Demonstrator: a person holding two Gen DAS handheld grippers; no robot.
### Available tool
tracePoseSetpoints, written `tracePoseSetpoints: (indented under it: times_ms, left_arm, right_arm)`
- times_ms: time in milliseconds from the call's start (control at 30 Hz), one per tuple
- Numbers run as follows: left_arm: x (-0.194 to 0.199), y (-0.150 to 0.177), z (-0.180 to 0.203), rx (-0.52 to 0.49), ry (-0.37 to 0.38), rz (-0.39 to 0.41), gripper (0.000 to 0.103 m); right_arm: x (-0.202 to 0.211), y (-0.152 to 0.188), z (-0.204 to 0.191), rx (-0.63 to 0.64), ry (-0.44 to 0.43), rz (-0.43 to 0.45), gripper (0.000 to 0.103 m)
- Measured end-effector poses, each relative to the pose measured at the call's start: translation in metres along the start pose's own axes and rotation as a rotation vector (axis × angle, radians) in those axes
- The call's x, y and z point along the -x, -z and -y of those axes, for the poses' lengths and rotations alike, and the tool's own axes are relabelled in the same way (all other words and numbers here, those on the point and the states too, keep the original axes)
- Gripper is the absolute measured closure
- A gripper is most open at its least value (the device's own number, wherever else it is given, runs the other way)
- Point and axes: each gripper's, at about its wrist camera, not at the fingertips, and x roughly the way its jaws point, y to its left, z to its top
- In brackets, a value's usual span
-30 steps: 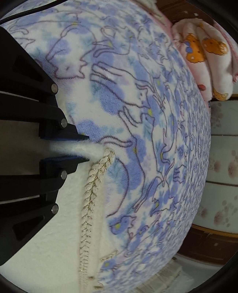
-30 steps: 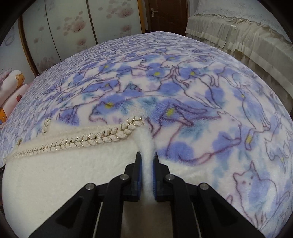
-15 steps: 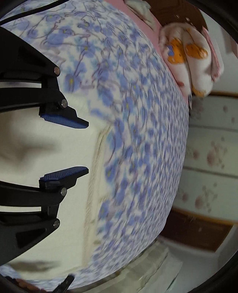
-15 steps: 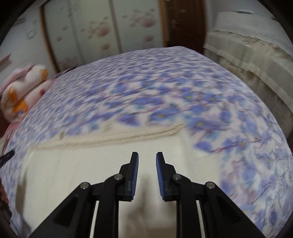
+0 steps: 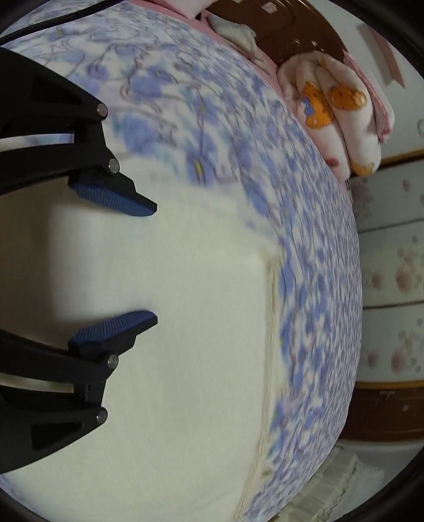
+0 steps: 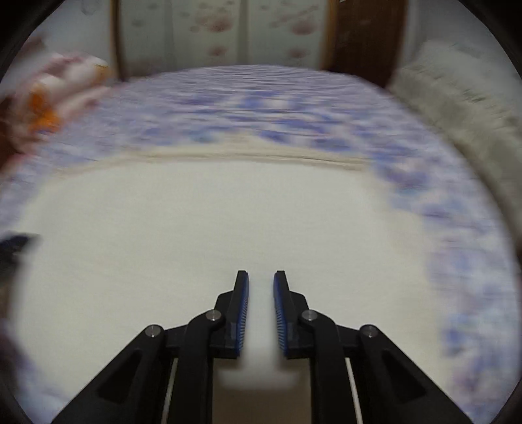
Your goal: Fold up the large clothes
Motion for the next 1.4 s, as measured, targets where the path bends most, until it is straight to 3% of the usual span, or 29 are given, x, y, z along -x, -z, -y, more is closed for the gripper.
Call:
tracePoseSetpoints:
  times_ms: [67, 133, 267, 467, 600, 700, 833, 967, 1167, 1400]
  left_arm:
    - [-0.004, 0.004, -0.019, -0.003, -0.067, -0.012, 0.042]
    - [-0.006, 0.007, -0.036, 0.044, -0.013, -0.032, 0.042]
    - [0.005, 0.005, -0.041, 0.122, -0.01, -0.072, 0.043]
    - [0.062, 0.024, -0.004, 0.139, 0.125, -0.05, 0.042]
    - [0.074, 0.047, 0.016, 0.125, 0.13, -0.05, 0.042]
    - [0.063, 0.067, 0.011, 0.135, 0.06, -0.103, 0.04]
    - [0.061, 0.075, -0.013, 0.153, 0.086, -0.097, 0.04]
    - [0.062, 0.077, -0.014, 0.137, 0.091, -0.1, 0.04]
    - [0.059, 0.076, -0.01, 0.145, 0.057, -0.107, 0.04]
    - [0.057, 0.075, -0.012, 0.149, 0.071, -0.12, 0.04]
  right_arm:
    - [-0.004, 0.012, 0.041, -0.028, 0.021, 0.008, 0.083]
    - [-0.002, 0.015, 0.057, -0.033, -0.021, -0.002, 0.094]
    - [0.022, 0.01, 0.041, -0.027, -0.002, -0.016, 0.09]
    - [0.078, 0.016, -0.012, -0.04, -0.271, 0.04, 0.09]
    - [0.088, 0.04, -0.058, 0.027, -0.38, 0.001, 0.09]
    - [0.071, 0.057, -0.052, 0.025, -0.325, -0.042, 0.09]
    - [0.049, 0.074, 0.012, -0.082, -0.217, -0.072, 0.094]
    - [0.043, 0.082, 0.058, -0.156, -0.215, -0.099, 0.102]
    - [0.045, 0.085, 0.053, -0.155, -0.163, -0.104, 0.101]
    - [0.045, 0.088, 0.053, -0.199, -0.167, -0.113, 0.098]
